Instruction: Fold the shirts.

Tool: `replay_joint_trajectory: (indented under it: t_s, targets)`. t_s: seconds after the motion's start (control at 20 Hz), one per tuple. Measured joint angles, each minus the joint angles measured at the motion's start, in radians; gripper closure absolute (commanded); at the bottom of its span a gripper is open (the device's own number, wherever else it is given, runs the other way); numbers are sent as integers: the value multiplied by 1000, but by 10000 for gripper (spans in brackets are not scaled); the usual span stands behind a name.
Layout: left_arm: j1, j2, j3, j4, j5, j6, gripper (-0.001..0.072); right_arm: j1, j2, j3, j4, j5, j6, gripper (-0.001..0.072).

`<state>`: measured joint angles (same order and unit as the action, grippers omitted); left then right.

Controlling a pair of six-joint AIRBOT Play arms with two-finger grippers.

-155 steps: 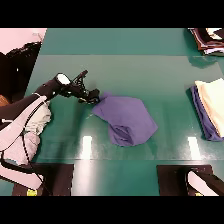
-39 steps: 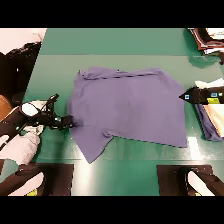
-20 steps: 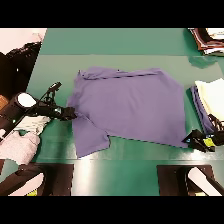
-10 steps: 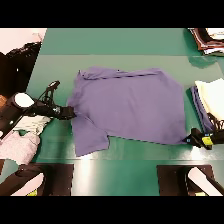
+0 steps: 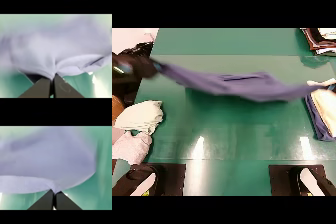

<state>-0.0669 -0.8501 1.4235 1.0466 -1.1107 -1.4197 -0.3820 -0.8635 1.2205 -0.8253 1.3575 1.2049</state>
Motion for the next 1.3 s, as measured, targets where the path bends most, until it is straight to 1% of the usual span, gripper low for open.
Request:
replay_joint_trajectory:
  t_s: [0.15, 0.3, 0.4, 0.55, 0.7, 0.85, 0.95, 1.1, 1.2, 1.3]
  targets:
    - [0, 8, 320, 38, -3, -23, 683, 20, 6, 308, 6, -23, 8, 696]
    - [0, 14, 589, 66, 20, -53, 683, 12, 9, 584, -68, -34, 40, 696]
    - [0, 14, 711, 78, 32, -80, 683, 3, 9, 716, -126, -37, 57, 696]
    - [0, 16, 798, 64, 42, -113, 683, 5, 9, 825, -196, -21, 74, 696]
    - [0, 10, 732, 61, 24, -130, 683, 27, -3, 814, -239, 5, 84, 696]
    - [0, -15, 523, 70, 2, -140, 682, 69, -61, 727, -266, 57, 87, 697]
    - [0, -66, 383, 78, -13, -142, 682, 105, -132, 655, -275, 95, 88, 696]
    - [0, -204, 219, 80, -34, -130, 682, 169, -265, 539, -325, 123, 93, 696]
    - [0, -327, 165, 82, -34, -109, 681, 206, -367, 473, -371, 130, 98, 697]
    - [0, -452, 137, 80, -2, -81, 682, 234, -472, 428, -395, 113, 101, 696]
